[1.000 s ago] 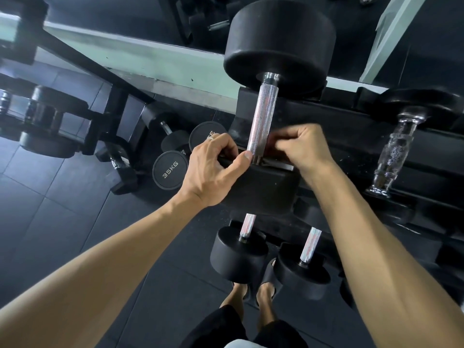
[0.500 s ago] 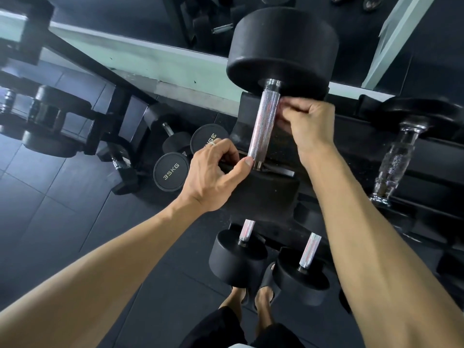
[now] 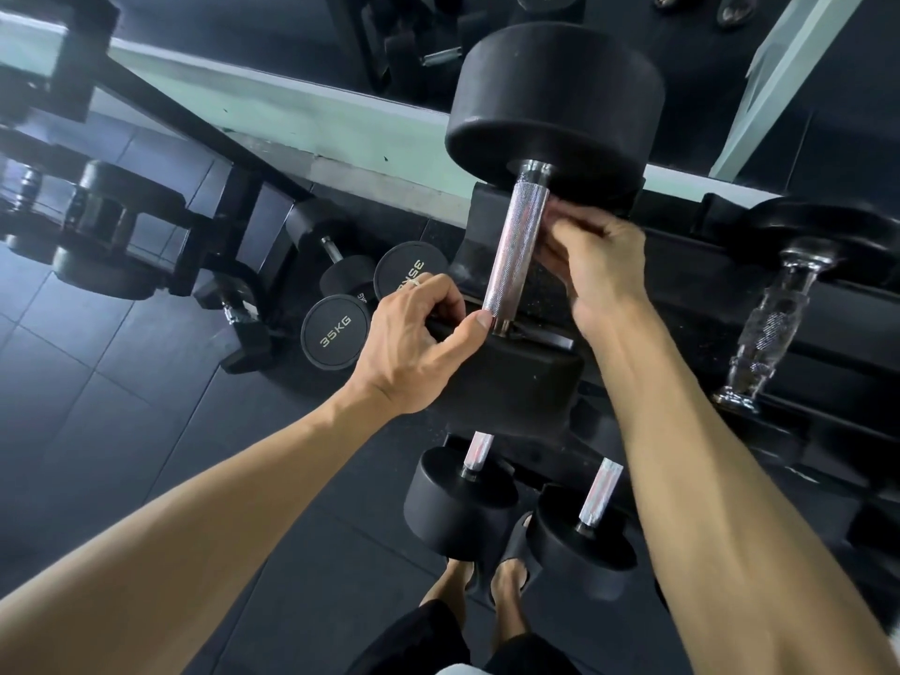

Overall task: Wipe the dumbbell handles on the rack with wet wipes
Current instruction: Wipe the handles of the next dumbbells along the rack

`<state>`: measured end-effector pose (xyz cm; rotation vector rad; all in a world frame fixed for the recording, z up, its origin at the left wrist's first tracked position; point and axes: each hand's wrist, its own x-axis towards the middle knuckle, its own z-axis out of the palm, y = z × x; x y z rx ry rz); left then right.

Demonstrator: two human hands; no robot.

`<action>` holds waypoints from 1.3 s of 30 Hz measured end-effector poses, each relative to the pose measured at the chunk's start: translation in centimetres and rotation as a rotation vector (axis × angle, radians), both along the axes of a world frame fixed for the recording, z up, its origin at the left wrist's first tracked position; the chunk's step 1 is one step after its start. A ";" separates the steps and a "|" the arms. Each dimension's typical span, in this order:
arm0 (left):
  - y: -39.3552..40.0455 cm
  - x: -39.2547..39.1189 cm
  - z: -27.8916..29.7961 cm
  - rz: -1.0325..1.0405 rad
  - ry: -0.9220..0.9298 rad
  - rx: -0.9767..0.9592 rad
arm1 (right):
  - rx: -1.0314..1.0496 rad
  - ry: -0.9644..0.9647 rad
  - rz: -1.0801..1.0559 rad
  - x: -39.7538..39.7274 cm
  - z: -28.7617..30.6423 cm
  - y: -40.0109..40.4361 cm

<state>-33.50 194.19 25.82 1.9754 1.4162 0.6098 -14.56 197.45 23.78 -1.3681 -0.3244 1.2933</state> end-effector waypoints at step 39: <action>-0.1 -0.1 0.0 0.015 -0.015 -0.022 | -0.074 0.223 0.104 0.3 -2.4 0.6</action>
